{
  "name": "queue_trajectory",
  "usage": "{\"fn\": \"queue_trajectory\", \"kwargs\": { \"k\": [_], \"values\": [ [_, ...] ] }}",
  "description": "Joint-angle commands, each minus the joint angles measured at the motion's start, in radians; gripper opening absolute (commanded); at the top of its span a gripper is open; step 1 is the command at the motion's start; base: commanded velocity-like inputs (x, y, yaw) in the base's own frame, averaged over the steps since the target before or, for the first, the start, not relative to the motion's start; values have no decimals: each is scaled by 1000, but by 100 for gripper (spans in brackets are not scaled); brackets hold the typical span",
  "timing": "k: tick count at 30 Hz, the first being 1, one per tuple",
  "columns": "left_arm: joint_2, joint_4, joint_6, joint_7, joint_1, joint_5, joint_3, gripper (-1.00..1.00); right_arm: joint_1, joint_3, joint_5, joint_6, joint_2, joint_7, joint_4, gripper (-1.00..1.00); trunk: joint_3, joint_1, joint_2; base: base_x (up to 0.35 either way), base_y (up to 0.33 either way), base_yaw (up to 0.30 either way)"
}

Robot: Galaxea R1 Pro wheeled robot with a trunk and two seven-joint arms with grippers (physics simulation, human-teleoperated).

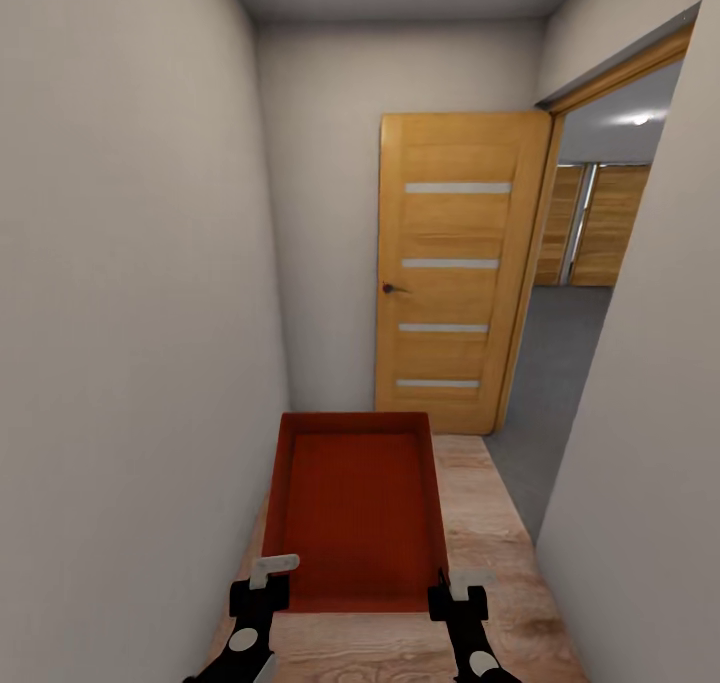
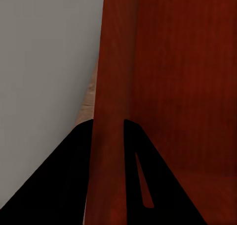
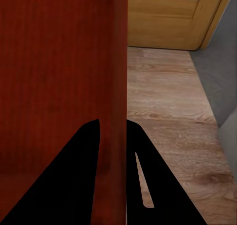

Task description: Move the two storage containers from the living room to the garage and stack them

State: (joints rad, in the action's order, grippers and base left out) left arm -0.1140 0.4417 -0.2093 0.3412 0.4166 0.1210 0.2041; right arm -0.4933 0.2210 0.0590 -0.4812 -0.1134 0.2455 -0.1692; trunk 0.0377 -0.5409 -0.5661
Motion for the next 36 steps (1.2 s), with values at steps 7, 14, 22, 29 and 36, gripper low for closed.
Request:
{"fn": "queue_trajectory", "kwargs": {
  "k": [7,14,22,29,36],
  "values": [
    [1,-3,76,-22,1,19,9,-100,-2,-8,15,-55,1,20,-1,-100,2,-1,-2,322,0,0],
    [1,-3,77,-22,1,19,9,-100,-2,-8,15,-54,1,20,-1,-100,2,-1,-2,322,0,0],
    [0,-3,77,-22,1,19,9,-100,-2,-8,15,-54,1,20,-1,-100,2,-1,-2,322,0,0],
    [0,-3,77,-22,1,19,9,-100,-2,-8,15,-54,0,20,-1,-100,2,-1,-2,322,0,0],
    [0,-3,77,-22,1,20,9,-100,-2,-8,15,-54,1,20,-1,-100,2,-1,-2,322,0,0]
  ]
}}
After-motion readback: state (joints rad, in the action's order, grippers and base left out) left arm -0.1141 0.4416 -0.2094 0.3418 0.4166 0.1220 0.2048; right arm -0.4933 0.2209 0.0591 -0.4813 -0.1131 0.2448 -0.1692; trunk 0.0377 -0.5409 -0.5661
